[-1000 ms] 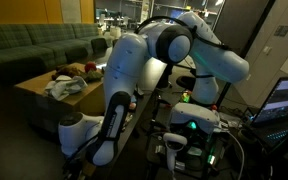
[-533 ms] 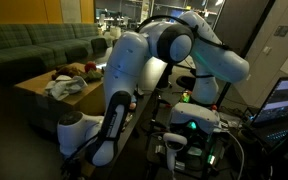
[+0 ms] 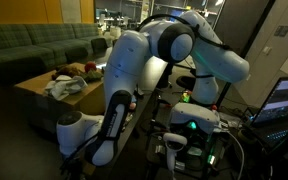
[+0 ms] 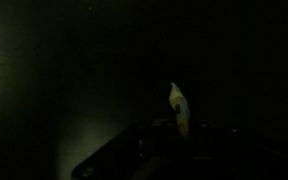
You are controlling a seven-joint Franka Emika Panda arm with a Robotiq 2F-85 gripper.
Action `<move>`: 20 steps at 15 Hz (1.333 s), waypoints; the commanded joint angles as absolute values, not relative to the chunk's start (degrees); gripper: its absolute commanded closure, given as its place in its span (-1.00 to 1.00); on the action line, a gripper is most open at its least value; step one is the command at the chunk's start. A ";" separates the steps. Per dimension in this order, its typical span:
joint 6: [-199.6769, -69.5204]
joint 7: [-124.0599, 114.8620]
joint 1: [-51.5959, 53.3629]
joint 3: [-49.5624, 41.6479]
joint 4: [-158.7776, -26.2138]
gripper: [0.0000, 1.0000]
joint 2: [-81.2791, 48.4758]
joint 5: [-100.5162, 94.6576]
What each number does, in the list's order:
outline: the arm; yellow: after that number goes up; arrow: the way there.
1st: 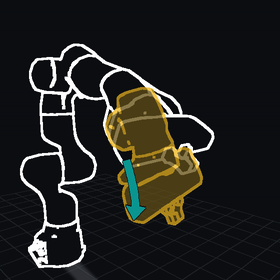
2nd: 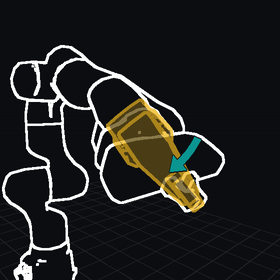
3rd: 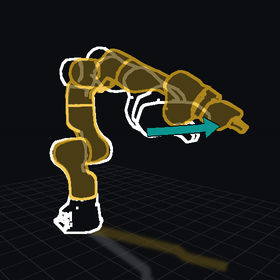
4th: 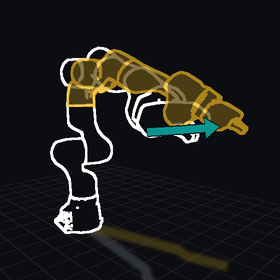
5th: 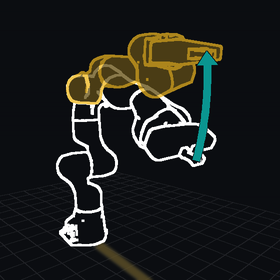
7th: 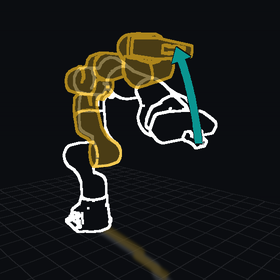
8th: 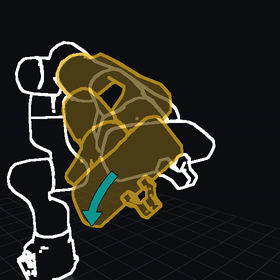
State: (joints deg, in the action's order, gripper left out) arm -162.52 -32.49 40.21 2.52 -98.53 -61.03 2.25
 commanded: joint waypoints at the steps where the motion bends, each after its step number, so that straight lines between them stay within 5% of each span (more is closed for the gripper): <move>1: -156.43 -27.36 38.66 3.49 -103.19 0.92 -55.02 2.78; 20: -121.79 -25.40 23.41 3.52 -111.80 0.93 -16.11 -6.44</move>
State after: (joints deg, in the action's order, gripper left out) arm -123.84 -25.64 27.88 2.63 -112.25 -19.48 -4.79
